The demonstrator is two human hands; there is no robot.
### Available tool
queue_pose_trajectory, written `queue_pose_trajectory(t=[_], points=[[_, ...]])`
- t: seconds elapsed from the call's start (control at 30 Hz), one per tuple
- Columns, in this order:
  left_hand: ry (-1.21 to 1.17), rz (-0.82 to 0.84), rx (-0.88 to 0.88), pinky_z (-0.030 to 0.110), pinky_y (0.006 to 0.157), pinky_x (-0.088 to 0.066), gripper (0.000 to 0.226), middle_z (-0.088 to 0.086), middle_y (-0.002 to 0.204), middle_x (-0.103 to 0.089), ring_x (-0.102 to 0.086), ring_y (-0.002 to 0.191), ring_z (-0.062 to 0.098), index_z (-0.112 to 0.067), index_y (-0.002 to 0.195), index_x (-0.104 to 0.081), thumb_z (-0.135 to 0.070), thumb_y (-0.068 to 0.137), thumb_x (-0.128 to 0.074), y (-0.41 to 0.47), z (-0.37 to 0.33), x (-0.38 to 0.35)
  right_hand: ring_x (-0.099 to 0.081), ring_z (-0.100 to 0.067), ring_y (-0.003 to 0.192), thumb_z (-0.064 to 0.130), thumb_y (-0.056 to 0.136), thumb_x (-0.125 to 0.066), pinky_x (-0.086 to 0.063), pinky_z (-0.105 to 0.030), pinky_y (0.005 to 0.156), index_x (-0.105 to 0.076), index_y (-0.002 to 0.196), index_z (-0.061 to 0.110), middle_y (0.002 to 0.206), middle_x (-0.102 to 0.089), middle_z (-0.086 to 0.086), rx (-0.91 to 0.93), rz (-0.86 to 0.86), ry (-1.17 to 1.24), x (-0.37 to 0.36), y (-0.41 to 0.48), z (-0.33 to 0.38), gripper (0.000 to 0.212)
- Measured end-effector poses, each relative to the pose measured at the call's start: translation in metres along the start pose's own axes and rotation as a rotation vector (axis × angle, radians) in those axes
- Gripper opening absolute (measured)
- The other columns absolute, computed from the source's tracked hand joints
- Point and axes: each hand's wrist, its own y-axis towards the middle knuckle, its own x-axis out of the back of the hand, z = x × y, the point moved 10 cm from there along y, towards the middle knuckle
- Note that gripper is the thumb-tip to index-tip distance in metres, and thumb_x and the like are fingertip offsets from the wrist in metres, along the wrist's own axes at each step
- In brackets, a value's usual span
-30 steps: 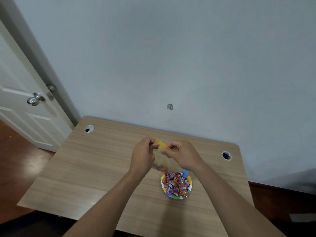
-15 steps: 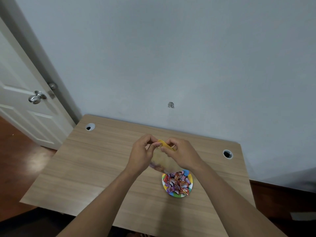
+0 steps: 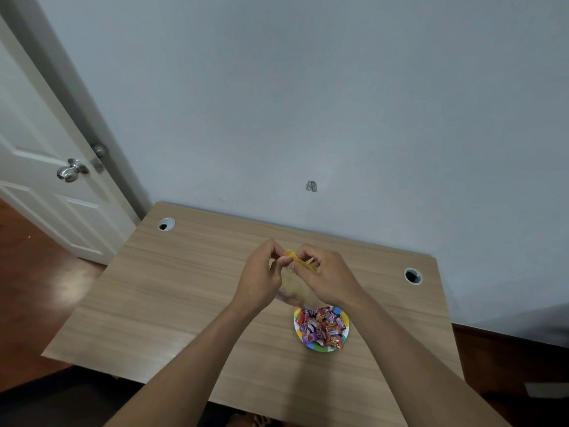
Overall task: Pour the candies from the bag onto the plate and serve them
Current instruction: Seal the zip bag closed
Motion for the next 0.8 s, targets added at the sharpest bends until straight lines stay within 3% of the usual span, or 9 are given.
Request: queue_pose_trajectory(t=[0.13,0.3,0.5,0.63,0.8], points=[[0.069,-0.059,0.020,0.016,0.068,-0.042,0.018,-0.012,0.081,-0.064,-0.060,0.079,0.005,-0.017,0.089,-0.060,-0.007,0.102,-0.068,-0.001,0.002,0.003,-0.063,-0.010,0.072,0.046,0.098,-0.071,-0.049,-0.032,0.068,-0.070,0.088,0.029,0.084,-0.073,0.008,0.004,-0.003,-0.007,-0.002,0.003,0.001,0.020],[0.067,-0.102,0.069,0.008,0.068,-0.042,0.021,-0.006,0.080,-0.066,-0.062,0.077,-0.002,-0.009,0.088,-0.062,0.010,0.096,-0.062,0.000,0.005,0.016,-0.052,-0.006,0.066,0.050,0.097,-0.071,-0.042,-0.031,0.064,-0.071,0.089,0.027,0.082,-0.071,0.001,0.025,0.035,0.010,-0.003,0.006,0.005,0.024],[0.038,-0.137,0.146,0.006,0.067,-0.044,0.018,0.004,0.082,-0.070,-0.064,0.076,-0.009,-0.002,0.088,-0.063,0.011,0.098,-0.060,-0.001,0.020,0.033,-0.060,-0.012,0.068,0.049,0.096,-0.071,-0.047,-0.037,0.065,-0.070,0.089,0.025,0.082,-0.073,0.001,0.048,0.064,-0.065,-0.006,0.009,0.004,0.026],[0.011,-0.182,0.192,0.008,0.065,-0.044,0.018,0.001,0.082,-0.072,-0.062,0.072,-0.005,-0.007,0.087,-0.063,0.004,0.101,-0.062,0.001,0.030,0.046,-0.068,-0.014,0.076,0.052,0.095,-0.071,-0.057,-0.046,0.071,-0.070,0.091,0.029,0.084,-0.075,0.008,0.049,0.072,-0.122,-0.007,0.009,-0.006,0.023],[-0.028,-0.211,0.247,0.009,0.065,-0.045,0.018,-0.002,0.081,-0.070,-0.061,0.071,-0.003,-0.011,0.087,-0.064,-0.004,0.103,-0.064,0.000,0.044,0.055,-0.068,-0.012,0.083,0.061,0.094,-0.066,-0.060,-0.049,0.076,-0.068,0.092,0.033,0.087,-0.074,0.010,0.050,0.084,-0.175,-0.012,0.009,-0.023,0.028]])
